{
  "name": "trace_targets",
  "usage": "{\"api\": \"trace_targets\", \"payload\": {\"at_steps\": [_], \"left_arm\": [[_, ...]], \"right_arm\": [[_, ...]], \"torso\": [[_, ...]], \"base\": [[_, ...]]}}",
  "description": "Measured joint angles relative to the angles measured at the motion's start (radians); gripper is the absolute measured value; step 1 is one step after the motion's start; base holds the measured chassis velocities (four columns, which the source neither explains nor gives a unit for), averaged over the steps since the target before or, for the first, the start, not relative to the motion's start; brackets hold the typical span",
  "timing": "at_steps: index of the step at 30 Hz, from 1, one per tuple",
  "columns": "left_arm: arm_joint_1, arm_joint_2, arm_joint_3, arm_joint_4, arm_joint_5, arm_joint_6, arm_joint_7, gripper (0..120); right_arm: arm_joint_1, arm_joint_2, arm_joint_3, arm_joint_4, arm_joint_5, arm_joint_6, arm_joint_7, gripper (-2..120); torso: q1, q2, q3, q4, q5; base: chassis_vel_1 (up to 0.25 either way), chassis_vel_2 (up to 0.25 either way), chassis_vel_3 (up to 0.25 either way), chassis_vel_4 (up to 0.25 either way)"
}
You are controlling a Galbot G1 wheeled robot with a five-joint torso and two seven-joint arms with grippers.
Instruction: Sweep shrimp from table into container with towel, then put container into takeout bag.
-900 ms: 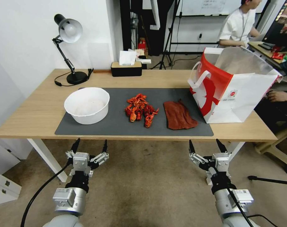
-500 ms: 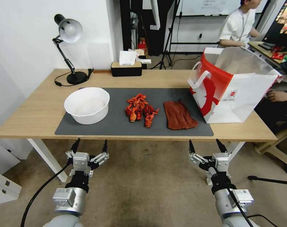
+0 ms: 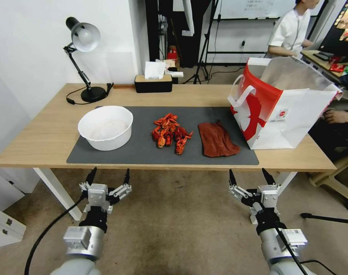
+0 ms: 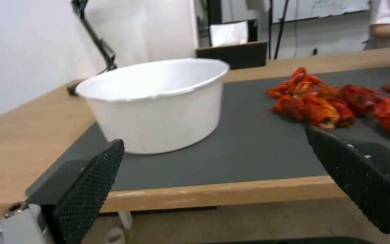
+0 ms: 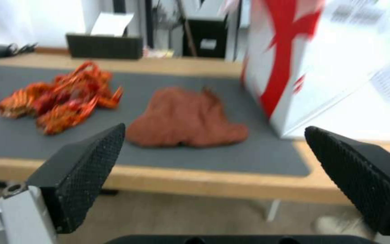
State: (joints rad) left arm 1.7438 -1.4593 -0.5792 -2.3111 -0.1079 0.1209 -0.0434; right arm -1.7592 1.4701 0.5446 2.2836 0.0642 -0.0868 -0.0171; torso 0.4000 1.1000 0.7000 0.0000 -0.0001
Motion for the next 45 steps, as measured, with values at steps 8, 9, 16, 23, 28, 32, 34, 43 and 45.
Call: {"api": "trace_targets", "payload": {"at_steps": [8, 9, 16, 23, 28, 32, 34, 43, 45], "left_arm": [[-0.11, 0.081, -0.058, -0.025, -0.215, 0.242, -0.088, 100], [-0.119, 0.087, -0.063, -0.027, -0.232, 0.262, -0.095, 100], [-0.16, 0.126, -0.086, -0.054, -0.337, 0.412, -0.107, 100], [-0.145, 0.125, -0.091, -0.063, -0.331, 0.414, -0.093, 100], [-0.144, 0.141, -0.107, -0.067, -0.33, 0.407, -0.09, 100], [-0.148, 0.152, -0.109, -0.066, -0.315, 0.386, -0.083, 100], [-0.151, 0.161, -0.109, -0.061, -0.3, 0.368, -0.073, 100], [-0.282, 0.388, -0.166, 0.071, -0.201, 0.048, 0.186, 100], [-0.311, 0.445, -0.18, 0.092, -0.18, 0.028, 0.26, 100]], "right_arm": [[0.113, -0.083, -0.016, -0.047, 0.177, -0.251, -0.054, 100], [0.124, -0.091, -0.017, -0.052, 0.194, -0.274, -0.06, 100], [0.171, -0.139, 0.011, -0.037, 0.304, -0.35, -0.072, 100], [0.168, -0.157, 0.042, 0.0, 0.325, -0.272, -0.067, 100], [0.167, -0.153, 0.041, -0.007, 0.32, -0.269, -0.066, 100], [0.165, -0.151, 0.04, -0.013, 0.317, -0.269, -0.065, 100], [0.166, -0.152, 0.04, -0.015, 0.316, -0.265, -0.064, 100], [0.154, -0.171, 0.05, -0.011, 0.312, -0.196, -0.083, 100], [0.152, -0.174, 0.052, -0.011, 0.309, -0.194, -0.085, 100]], "torso": [[0.0, 0.0, 0.0, 0.0, 0.0], [0.0, 0.0, 0.0, 0.0, 0.0], [0.0, 0.0, 0.0, -0.0002, 0.0007], [0.0, 0.0, 0.0, -0.0002, -0.0001], [0.0, 0.0, 0.0, -0.0001, 0.0003], [0.0, 0.0, 0.0, -0.0001, 0.0002], [0.0, 0.0, 0.0, 0.0, 0.0001], [0.0, 0.0, 0.0, -0.0004, -0.0005], [0.0, 0.0, 0.0, 0.0, -0.001]], "base": [[0.0, 0.0, 0.0, 0.0], [0.0, 0.0, 0.0, 0.0], [0.0, 0.0, 0.0, 0.0], [0.0, 0.0, 0.0, 0.0], [0.0, 0.0, 0.0, 0.0], [0.0, 0.0, 0.0, 0.0], [0.0, 0.0, 0.0, 0.0], [0.0, 0.0, 0.0, 0.0], [0.0, 0.0, 0.0, 0.0]]}}
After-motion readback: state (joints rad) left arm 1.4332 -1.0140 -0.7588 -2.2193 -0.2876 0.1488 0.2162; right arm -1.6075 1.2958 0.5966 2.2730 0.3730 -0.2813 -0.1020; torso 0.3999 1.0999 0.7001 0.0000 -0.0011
